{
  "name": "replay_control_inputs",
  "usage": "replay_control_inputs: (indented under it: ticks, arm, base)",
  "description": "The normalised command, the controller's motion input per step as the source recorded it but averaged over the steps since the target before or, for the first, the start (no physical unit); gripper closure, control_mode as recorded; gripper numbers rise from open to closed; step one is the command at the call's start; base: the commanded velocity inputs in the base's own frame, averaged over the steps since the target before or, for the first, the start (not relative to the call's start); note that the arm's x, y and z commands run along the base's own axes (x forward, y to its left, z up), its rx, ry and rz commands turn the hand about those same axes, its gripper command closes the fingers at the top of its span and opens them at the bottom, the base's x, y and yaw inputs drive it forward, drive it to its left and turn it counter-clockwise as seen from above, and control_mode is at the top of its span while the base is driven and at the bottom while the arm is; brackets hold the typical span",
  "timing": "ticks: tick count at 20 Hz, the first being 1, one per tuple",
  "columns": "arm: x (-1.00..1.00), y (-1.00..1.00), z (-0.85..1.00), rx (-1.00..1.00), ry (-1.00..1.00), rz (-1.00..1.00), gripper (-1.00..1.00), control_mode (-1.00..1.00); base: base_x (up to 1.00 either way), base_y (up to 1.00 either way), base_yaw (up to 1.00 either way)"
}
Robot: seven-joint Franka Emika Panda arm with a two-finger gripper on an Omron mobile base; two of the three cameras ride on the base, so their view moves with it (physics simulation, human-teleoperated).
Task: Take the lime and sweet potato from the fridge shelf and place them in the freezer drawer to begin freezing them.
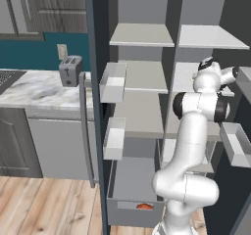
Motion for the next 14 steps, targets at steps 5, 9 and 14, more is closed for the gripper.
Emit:
replay_control_inputs:
  ticks: [5,9,14]
  arm:
    - [-0.34,0.08,0.21,0.01,0.27,0.09,1.00,-1.00]
    - [-0.31,0.31,0.02,0.00,0.17,0.10,1.00,-1.00]
    - [-0.55,0.38,0.00,0.00,0.08,0.11,1.00,-1.00]
  base:
    - [0.00,0.00,0.00]
    - [0.00,0.00,0.00]
    - [0.00,0.00,0.00]
